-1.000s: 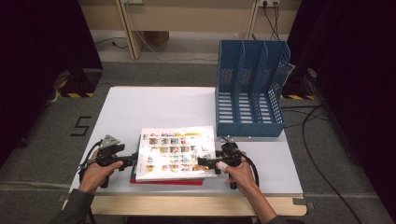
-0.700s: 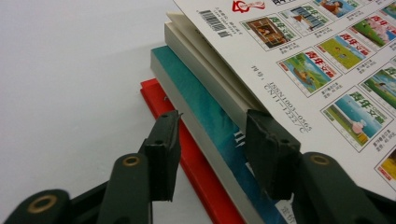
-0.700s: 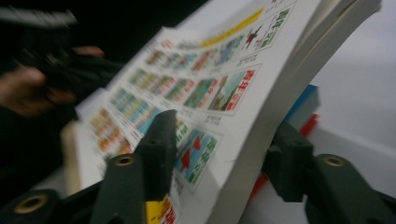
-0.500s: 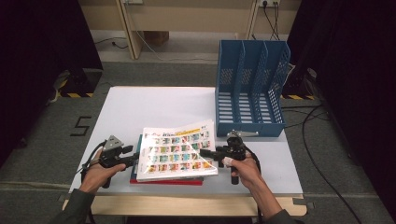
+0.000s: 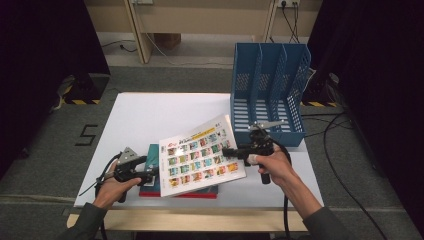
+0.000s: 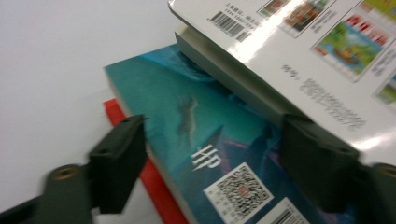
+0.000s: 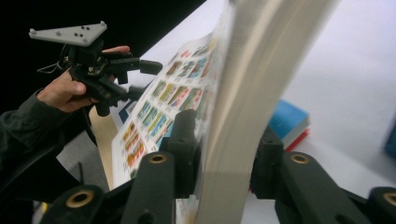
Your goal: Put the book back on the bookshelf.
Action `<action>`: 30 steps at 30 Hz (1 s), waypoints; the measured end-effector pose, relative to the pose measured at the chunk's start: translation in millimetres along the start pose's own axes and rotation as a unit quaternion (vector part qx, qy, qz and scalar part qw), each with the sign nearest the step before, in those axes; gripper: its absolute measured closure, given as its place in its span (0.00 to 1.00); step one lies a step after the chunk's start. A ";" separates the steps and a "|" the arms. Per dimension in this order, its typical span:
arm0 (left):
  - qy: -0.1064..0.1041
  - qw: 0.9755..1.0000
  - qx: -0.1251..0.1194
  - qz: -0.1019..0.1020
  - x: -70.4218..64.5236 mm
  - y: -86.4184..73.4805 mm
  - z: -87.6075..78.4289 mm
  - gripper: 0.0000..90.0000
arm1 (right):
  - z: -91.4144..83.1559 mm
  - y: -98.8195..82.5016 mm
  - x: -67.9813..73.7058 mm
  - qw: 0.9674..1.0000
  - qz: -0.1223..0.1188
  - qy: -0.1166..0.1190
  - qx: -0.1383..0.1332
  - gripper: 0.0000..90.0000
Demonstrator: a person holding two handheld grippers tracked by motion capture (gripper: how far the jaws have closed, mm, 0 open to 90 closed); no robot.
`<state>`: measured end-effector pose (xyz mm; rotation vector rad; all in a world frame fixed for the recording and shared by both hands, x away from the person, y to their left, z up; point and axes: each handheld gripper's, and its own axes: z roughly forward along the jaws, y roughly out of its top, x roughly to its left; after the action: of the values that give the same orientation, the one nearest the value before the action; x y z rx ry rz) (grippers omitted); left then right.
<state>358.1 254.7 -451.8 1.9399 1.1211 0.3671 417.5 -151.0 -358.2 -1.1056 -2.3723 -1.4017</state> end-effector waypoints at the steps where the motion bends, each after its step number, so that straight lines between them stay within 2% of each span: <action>1: -0.005 1.000 0.002 0.006 -1.0 0.1 1.4 0.17 | -5.4 6.4 2.8 1.000 -0.008 -0.009 0.004 0.79; 2: -0.005 1.000 -0.004 0.003 0.1 1.2 0.6 0.15 | -15.1 21.4 10.3 0.999 -0.026 -0.028 0.019 0.81; 4: -0.012 1.000 -0.017 -0.016 5.6 3.0 -3.2 0.16 | -19.3 31.9 16.4 0.997 -0.047 -0.039 0.037 0.81; 7: -0.005 0.999 -0.033 -0.035 13.3 3.7 -6.9 0.16 | -20.1 42.6 23.7 0.996 -0.051 -0.052 0.053 0.81; 8: -0.005 0.999 -0.033 -0.035 13.3 3.7 -6.9 0.16 | -20.1 42.6 23.7 0.996 -0.051 -0.052 0.053 0.81; 11: 0.024 0.997 -0.047 -0.065 29.4 0.2 -10.8 0.16 | -19.4 51.7 33.0 0.994 -0.067 -0.063 0.067 0.82; 13: 0.039 0.994 -0.051 -0.089 39.3 -2.3 -11.6 0.16 | -21.0 56.7 38.8 0.992 -0.074 -0.069 0.075 0.82; 14: 0.039 0.994 -0.051 -0.089 39.3 -2.3 -11.6 0.16 | -21.0 56.7 38.8 0.992 -0.074 -0.069 0.075 0.82; 15: 0.056 0.991 -0.047 -0.109 48.7 -5.5 -10.6 0.16 | -24.8 62.7 44.4 0.990 -0.083 -0.076 0.083 0.82; 17: 0.061 0.991 -0.033 -0.116 58.7 -10.0 -6.1 0.16 | -29.3 68.6 49.1 0.988 -0.096 -0.085 0.084 0.82; 18: 0.061 0.991 -0.033 -0.116 58.7 -10.0 -6.1 0.15 | -29.3 68.6 49.1 0.988 -0.096 -0.085 0.084 0.82; 19: 0.074 0.989 -0.022 -0.130 65.6 -13.3 -4.3 0.15 | -32.3 71.9 51.6 0.988 -0.096 -0.090 0.087 0.82; 21: 0.085 0.987 -0.020 -0.136 71.9 -16.8 -5.4 0.17 | -41.6 78.7 59.3 0.984 -0.108 -0.107 0.091 0.82; 22: 0.098 0.987 -0.018 -0.128 72.0 -17.0 -6.3 0.16 | -43.9 80.1 60.6 0.983 -0.111 -0.109 0.095 0.82; 23: 0.114 0.987 -0.011 -0.110 71.4 -17.2 -6.2 0.16 | -47.1 82.2 61.5 0.982 -0.116 -0.115 0.099 0.82; 25: 0.136 0.988 0.016 -0.077 69.9 -18.9 -1.4 0.16 | -53.2 86.1 63.8 0.979 -0.119 -0.130 0.105 0.82; 27: 0.133 0.988 0.054 -0.063 69.7 -23.9 7.4 0.16 | -60.0 89.6 66.9 0.975 -0.127 -0.145 0.108 0.82; 28: 0.136 0.987 0.057 -0.057 68.5 -22.7 8.1 0.14 | -63.7 91.4 68.4 0.974 -0.129 -0.152 0.111 0.82; 30: 0.141 0.987 0.057 -0.058 67.4 -22.8 8.9 0.14 | -70.2 94.1 72.1 0.969 -0.138 -0.166 0.118 0.82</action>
<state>388.0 310.6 -485.3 1.9519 1.4577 0.5361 414.7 -144.7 -220.5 -1.0440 -2.9366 -1.0261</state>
